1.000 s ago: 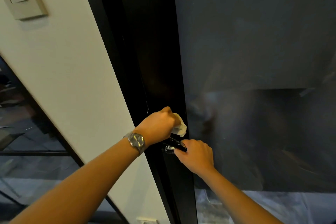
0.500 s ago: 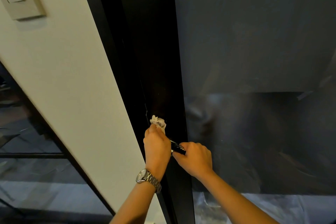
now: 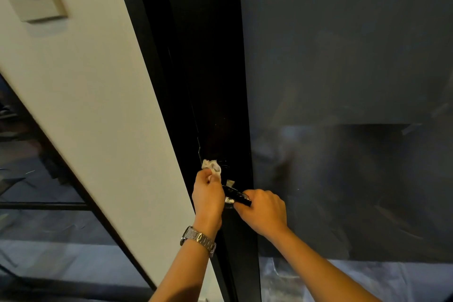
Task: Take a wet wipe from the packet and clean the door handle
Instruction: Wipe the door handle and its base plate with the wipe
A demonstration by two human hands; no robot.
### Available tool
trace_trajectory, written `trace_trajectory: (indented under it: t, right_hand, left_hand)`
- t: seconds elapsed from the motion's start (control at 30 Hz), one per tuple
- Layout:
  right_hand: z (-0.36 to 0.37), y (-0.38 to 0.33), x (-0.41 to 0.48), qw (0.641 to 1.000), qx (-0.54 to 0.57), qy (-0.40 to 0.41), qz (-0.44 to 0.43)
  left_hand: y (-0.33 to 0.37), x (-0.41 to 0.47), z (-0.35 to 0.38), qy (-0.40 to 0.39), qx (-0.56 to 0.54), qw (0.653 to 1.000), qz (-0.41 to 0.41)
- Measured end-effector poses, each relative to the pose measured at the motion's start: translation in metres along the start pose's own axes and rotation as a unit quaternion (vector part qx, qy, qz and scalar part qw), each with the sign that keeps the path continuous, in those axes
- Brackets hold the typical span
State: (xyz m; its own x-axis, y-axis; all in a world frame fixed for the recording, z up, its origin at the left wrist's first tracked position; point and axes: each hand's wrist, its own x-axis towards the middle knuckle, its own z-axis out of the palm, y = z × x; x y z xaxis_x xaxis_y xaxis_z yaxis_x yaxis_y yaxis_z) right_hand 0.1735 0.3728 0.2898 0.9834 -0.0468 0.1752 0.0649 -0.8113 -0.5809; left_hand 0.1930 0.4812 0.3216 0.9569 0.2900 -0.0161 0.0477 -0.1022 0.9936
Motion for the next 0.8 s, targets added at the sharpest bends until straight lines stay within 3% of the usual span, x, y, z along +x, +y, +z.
trace_trajectory:
  t: [0.1, 0.2, 0.47, 0.7, 0.8]
  right_hand:
    - [-0.001, -0.001, 0.0, 1.0, -0.007, -0.002, 0.002]
    - [-0.004, -0.003, -0.002, 1.0, -0.007, -0.007, -0.002]
    - [-0.04, -0.019, 0.004, 0.981, -0.178, 0.001, -0.072]
    - [-0.045, -0.025, 0.002, 0.978, -0.2, -0.016, -0.055]
    - [-0.045, -0.025, 0.002, 0.978, -0.198, -0.016, -0.055]
  left_hand:
    - [0.005, -0.004, -0.003, 0.023, 0.156, 0.974, 0.16]
    - [0.009, -0.005, -0.003, 0.022, 0.22, 0.945, 0.24]
    - [0.011, 0.004, -0.008, -0.012, 0.333, 0.877, 0.345]
    - [0.015, 0.006, -0.01, -0.026, 0.384, 0.848, 0.365]
    - [0.019, 0.007, -0.01, -0.088, 0.451, 0.796, 0.394]
